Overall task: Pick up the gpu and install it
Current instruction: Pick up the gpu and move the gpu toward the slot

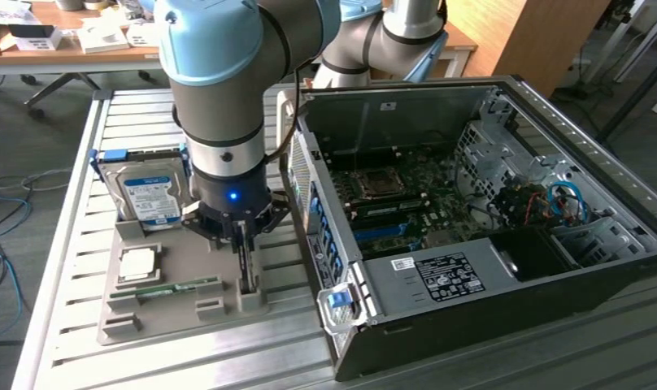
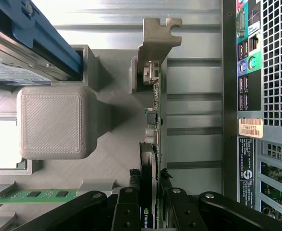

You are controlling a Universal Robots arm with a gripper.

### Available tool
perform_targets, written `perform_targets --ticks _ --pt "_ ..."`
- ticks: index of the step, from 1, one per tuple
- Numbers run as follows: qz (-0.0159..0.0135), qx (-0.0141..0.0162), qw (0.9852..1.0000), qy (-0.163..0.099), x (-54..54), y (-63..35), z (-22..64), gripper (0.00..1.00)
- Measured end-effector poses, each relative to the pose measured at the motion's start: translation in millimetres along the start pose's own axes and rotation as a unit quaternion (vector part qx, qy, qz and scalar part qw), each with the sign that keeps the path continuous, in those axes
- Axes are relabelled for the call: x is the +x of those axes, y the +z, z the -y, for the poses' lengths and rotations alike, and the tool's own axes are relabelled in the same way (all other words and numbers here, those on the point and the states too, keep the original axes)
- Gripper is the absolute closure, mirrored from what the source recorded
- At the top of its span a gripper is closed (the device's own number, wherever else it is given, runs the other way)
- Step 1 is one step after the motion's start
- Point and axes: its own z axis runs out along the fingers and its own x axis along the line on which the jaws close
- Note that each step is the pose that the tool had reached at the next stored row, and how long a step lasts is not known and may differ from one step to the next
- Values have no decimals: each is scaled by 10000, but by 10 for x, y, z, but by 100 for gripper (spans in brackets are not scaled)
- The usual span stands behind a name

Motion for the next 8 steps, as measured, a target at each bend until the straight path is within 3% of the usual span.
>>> perform_targets --ticks 8 --pt "0 -10 10000 1 -3 -139 -8 74"
